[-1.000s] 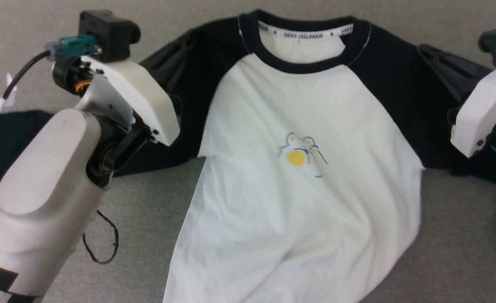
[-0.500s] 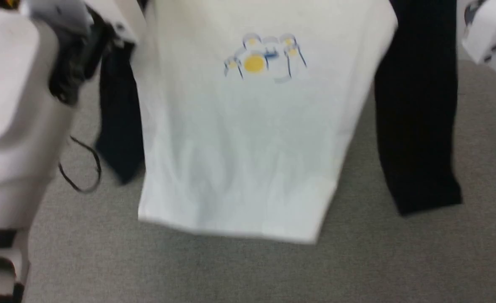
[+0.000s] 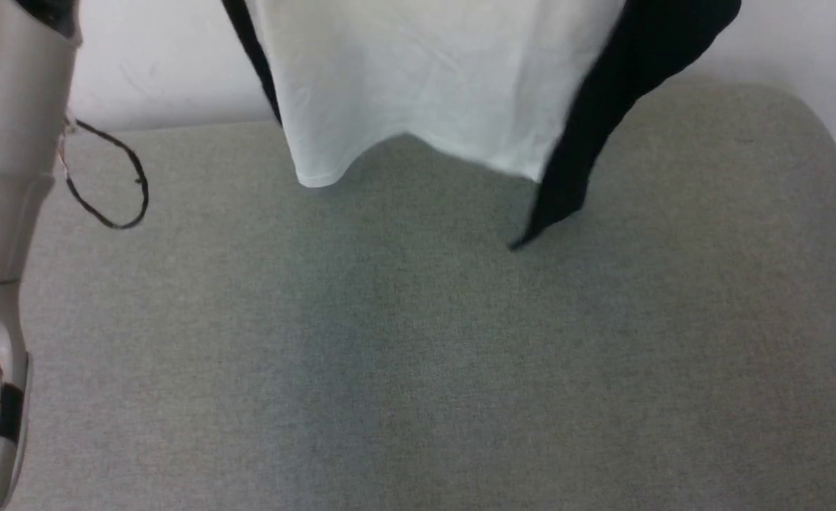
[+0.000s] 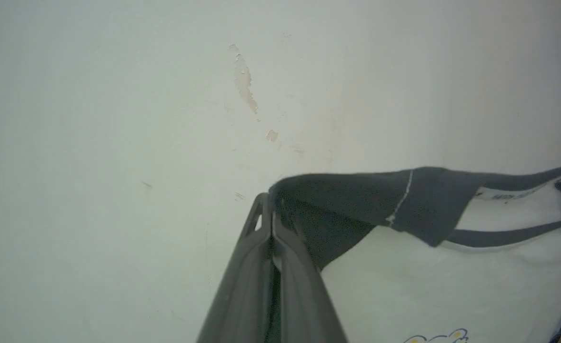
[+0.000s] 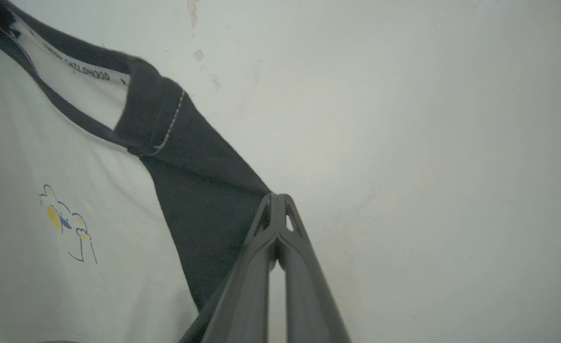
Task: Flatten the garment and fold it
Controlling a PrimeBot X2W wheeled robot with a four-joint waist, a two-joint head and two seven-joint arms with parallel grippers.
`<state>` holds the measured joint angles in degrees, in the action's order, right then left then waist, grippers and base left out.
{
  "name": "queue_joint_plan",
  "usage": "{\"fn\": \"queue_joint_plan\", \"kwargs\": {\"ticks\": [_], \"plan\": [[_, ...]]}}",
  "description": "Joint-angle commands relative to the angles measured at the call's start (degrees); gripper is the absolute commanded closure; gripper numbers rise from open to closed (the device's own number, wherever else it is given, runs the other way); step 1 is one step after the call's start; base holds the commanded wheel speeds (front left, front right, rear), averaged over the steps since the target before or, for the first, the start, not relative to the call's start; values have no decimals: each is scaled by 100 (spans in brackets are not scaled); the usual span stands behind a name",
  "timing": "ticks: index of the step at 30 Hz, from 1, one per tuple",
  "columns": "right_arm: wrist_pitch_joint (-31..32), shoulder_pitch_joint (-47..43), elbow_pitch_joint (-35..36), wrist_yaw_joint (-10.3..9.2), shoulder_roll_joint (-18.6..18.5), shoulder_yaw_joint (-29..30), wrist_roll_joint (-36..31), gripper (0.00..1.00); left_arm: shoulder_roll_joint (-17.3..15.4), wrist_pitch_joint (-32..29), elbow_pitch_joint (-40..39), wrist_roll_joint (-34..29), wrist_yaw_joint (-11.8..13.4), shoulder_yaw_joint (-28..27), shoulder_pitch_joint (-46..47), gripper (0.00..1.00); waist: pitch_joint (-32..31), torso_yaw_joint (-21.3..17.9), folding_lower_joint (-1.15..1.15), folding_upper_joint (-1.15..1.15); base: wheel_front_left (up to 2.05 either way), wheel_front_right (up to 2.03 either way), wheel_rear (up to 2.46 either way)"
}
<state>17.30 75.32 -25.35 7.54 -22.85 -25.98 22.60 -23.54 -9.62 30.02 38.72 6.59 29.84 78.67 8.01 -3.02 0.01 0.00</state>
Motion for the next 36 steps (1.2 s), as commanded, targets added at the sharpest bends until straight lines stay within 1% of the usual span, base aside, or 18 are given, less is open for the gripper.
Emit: {"fn": "queue_joint_plan", "kwargs": {"ticks": [1,4,8,12,16,20,24,31,36], "plan": [[-71,175,-104,-5,41,-43,-49,100,-7,75,71,-23,-30,-51,152,100,247,-79,-1,0,0,0,0],[-164,549,-353,-5,83,-91,-67,100,-12,217,172,-88,-26,-89,424,100,581,-126,-1,0,0,0,0],[-334,1177,-689,-5,143,66,-190,100,14,431,170,-200,99,-194,950,100,1234,-182,-1,0,0,0,0],[-621,1868,-1032,-5,208,322,-486,100,113,755,143,-372,255,-265,1525,100,1887,-145,-1,0,0,0,0],[-884,2490,-1351,-5,362,544,-807,100,205,1037,238,-488,275,-302,2063,100,2443,-83,-1,0,0,0,0],[-1162,2939,-1611,-5,494,683,-1161,100,217,1388,334,-614,253,-311,2394,100,2813,-28,-1,0,0,0,0],[-1373,3187,-1799,-5,564,635,-1414,100,227,1721,408,-632,152,-343,2557,100,3053,25,-1,0,0,0,0],[-1743,3527,-1975,-5,518,600,-1582,100,249,2231,357,-635,45,-459,2747,100,3539,69,-1,0,0,0,0],[-2036,3437,-2029,-5,535,511,-1548,100,229,2412,234,-667,-31,-578,2599,100,3631,44,-1,0,0,0,0]]}}
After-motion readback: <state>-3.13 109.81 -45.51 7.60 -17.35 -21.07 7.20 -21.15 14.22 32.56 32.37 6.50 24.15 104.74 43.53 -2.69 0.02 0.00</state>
